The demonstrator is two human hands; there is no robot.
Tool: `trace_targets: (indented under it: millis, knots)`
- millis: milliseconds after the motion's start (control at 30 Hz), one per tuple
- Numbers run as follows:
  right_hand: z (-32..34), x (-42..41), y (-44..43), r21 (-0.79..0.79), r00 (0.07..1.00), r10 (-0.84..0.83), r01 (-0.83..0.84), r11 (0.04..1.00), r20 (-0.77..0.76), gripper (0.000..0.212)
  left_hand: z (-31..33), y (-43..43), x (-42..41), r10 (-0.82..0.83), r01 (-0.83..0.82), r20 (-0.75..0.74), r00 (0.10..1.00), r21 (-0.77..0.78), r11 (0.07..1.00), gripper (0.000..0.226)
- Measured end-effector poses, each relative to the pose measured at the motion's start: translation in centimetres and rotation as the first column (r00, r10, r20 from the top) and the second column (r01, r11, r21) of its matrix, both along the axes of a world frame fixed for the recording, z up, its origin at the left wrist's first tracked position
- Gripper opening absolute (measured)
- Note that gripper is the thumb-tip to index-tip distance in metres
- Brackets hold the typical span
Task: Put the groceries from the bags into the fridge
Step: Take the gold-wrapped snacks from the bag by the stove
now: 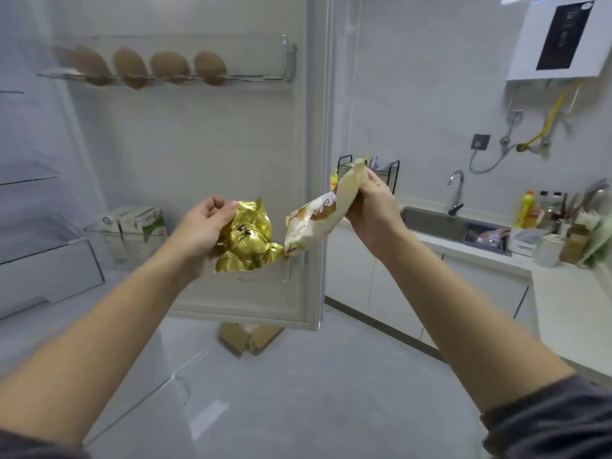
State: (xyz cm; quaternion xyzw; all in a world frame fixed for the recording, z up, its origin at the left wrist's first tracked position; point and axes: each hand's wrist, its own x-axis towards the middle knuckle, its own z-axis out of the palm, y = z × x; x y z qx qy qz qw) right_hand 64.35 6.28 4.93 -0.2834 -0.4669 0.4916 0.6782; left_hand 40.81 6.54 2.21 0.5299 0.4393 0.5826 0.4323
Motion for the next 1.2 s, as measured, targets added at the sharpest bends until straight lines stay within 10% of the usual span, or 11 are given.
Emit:
trace_targets:
  millis: [267,400,700,867,1200]
  knots:
    - [1.2,-4.3,7.8,0.126,0.870,-0.163,0.117,0.985,0.465,0.034,3.0,9.8,-5.4,0.106,-0.102,-0.318,0.942,0.028,0.994,0.020]
    - [0.8,-4.5,9.2,0.238,0.663,-0.337,0.239,0.941,0.668,0.034,2.6,12.6,-5.3,0.003,0.024,-0.402,0.915,0.062,0.998,0.020]
    - [1.5,-6.4,9.6,0.013,0.261,-0.086,0.270,0.963,0.962,0.019,-0.8,15.4,-2.5,-0.226,0.264,-0.590,0.775,-0.024,0.964,0.013]
    - [1.7,-6.5,9.0,0.347,-0.106,-0.337,0.099,0.933,0.936,0.044,-1.1,15.8,-1.4,-0.286,0.295,-0.608,0.741,-0.087,0.951,0.020]
    - [2.6,-5.6,10.2,0.500,-0.205,-0.526,-0.167,0.850,0.825,0.021,-1.7,16.3,-1.3,-0.515,0.392,-0.499,0.697,-0.337,0.856,0.014]
